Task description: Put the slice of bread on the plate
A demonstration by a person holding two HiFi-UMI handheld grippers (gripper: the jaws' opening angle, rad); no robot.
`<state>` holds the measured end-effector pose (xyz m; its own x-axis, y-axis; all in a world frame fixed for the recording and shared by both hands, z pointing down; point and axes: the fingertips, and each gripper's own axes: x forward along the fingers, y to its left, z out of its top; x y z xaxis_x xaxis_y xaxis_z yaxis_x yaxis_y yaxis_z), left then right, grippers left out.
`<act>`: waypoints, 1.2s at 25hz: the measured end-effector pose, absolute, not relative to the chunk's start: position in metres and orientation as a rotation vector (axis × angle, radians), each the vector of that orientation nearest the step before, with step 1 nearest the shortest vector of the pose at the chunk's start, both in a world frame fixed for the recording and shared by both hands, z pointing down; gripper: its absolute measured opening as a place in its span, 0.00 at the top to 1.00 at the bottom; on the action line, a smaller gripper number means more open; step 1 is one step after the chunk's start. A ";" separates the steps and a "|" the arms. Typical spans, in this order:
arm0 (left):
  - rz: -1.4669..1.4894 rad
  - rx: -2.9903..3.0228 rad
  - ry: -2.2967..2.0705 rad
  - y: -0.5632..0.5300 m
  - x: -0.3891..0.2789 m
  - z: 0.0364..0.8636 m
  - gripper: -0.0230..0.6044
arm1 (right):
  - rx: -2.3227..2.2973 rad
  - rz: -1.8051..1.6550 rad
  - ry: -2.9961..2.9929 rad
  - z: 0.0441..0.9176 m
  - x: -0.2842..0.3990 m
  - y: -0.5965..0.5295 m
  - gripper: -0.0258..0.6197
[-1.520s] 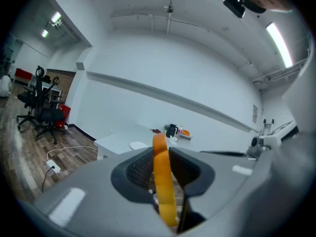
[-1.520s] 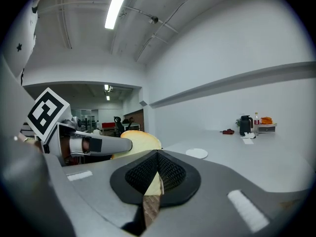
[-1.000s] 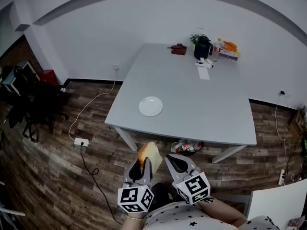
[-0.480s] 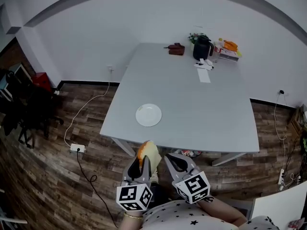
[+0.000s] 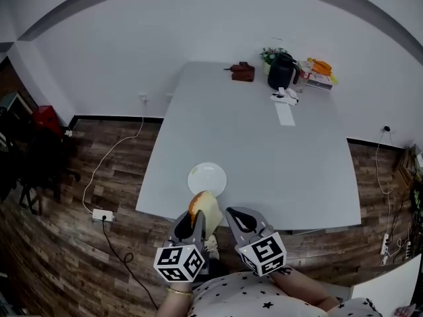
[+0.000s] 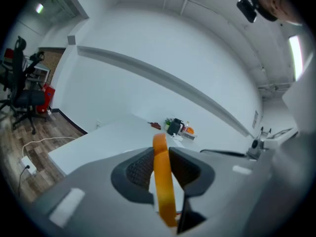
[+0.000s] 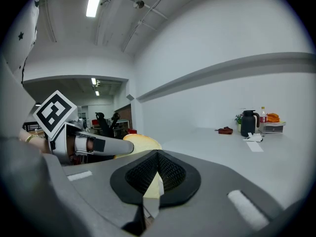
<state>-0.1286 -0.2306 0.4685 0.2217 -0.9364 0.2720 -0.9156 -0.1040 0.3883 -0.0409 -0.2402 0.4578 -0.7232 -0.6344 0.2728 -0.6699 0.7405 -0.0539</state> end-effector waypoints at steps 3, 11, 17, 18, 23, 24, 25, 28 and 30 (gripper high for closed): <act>-0.043 2.020 -1.660 -0.260 -0.138 0.479 0.81 | 1.044 0.232 -2.685 0.462 -0.050 -0.267 0.96; 0.097 2.039 -1.576 -0.337 -0.156 0.516 0.81 | 1.079 0.275 -2.628 0.476 -0.074 -0.333 0.96; 0.135 2.045 -1.466 -0.380 -0.156 0.541 0.81 | 1.127 0.307 -2.582 0.488 -0.077 -0.367 0.96; 0.151 2.044 -1.462 -0.385 -0.157 0.544 0.80 | 1.137 0.313 -2.575 0.490 -0.077 -0.372 0.96; 0.233 2.010 -1.459 -0.403 -0.170 0.566 0.78 | 1.167 0.331 -2.549 0.497 -0.080 -0.390 0.96; 0.248 1.998 -1.459 -0.406 -0.173 0.570 0.78 | 1.169 0.334 -2.546 0.499 -0.081 -0.393 0.96; 0.261 1.986 -1.459 -0.408 -0.176 0.575 0.78 | 1.169 0.337 -2.544 0.500 -0.082 -0.396 0.96; 0.304 1.963 -1.460 -0.412 -0.181 0.585 0.77 | 1.165 0.347 -2.540 0.503 -0.087 -0.403 0.96; 0.333 1.958 -1.463 -0.414 -0.184 0.590 0.76 | 1.160 0.352 -2.540 0.504 -0.089 -0.407 0.96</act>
<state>-0.1836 -0.4139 0.5900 0.3413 -0.7537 0.5616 -0.9226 -0.1545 0.3534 -0.0894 -0.4066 0.5042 -0.6162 -0.6840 0.3904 -0.7643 0.6389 -0.0871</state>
